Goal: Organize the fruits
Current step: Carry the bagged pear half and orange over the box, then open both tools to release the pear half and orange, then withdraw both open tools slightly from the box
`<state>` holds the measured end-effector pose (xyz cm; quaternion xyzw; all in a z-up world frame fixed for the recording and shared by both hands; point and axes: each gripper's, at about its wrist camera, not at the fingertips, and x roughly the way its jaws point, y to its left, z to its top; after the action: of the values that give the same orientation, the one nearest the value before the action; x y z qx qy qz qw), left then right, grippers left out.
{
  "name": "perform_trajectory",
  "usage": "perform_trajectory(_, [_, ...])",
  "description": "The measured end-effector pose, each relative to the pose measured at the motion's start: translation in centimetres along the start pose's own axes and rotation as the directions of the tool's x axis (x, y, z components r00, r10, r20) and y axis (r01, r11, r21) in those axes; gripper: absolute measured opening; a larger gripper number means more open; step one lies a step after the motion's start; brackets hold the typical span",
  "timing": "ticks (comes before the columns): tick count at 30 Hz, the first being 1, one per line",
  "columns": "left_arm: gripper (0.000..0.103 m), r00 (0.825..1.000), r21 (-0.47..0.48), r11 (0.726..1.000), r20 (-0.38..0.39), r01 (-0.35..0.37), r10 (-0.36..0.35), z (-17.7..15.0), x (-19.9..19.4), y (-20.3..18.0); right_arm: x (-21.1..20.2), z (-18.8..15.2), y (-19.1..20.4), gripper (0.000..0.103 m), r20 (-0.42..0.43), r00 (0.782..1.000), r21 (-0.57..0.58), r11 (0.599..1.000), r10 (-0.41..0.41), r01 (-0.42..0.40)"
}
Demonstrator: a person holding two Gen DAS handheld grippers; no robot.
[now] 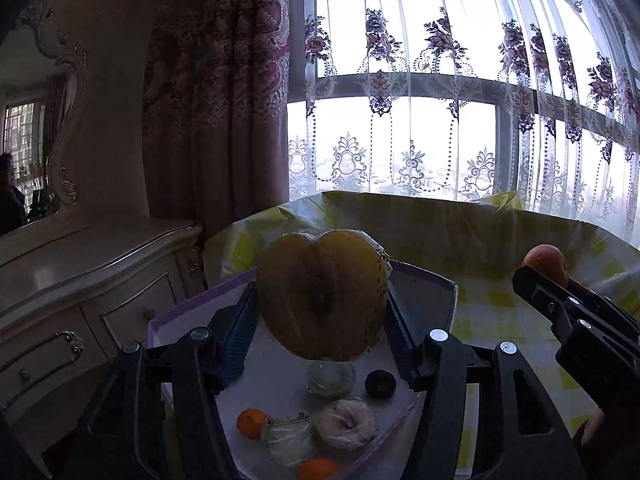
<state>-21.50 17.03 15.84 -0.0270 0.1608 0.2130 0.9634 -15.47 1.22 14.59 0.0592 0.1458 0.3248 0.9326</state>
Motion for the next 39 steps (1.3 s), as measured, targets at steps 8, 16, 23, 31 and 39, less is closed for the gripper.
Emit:
perform_trajectory(8, [0.057, 0.983, 0.007, 0.999, -0.176, -0.042, 0.043, -0.5, 3.7, 3.9, 5.0, 0.7, 5.4, 0.043, -0.140, 0.989, -0.111, 0.992, 0.048, -0.064])
perform_trajectory(16, [0.057, 0.887, -0.071, 0.995, -0.453, 0.070, -0.095, -2.1, 8.8, 6.6, 12.2, 0.2, 6.7, 0.042, -0.431, 0.902, -0.160, 0.982, 0.023, -0.102])
perform_trajectory(23, [0.057, 0.798, -0.120, 0.991, -0.591, 0.058, -0.119, -3.3, 11.7, 8.3, 17.3, -0.6, 7.6, 0.042, -0.597, 0.800, -0.230, 0.969, -0.063, -0.095])
perform_trajectory(31, [0.058, 0.799, -0.131, 0.990, -0.590, 0.045, -0.114, -2.2, 12.3, 9.1, 19.8, 0.8, 7.5, 0.064, -0.601, 0.792, -0.244, 0.968, -0.105, -0.056])
perform_trajectory(39, [0.079, 0.883, -0.165, 0.984, -0.451, 0.062, -0.131, 1.8, 10.3, 10.0, 18.6, 4.5, 6.8, 0.090, -0.541, 0.840, -0.168, 0.984, -0.044, -0.057])
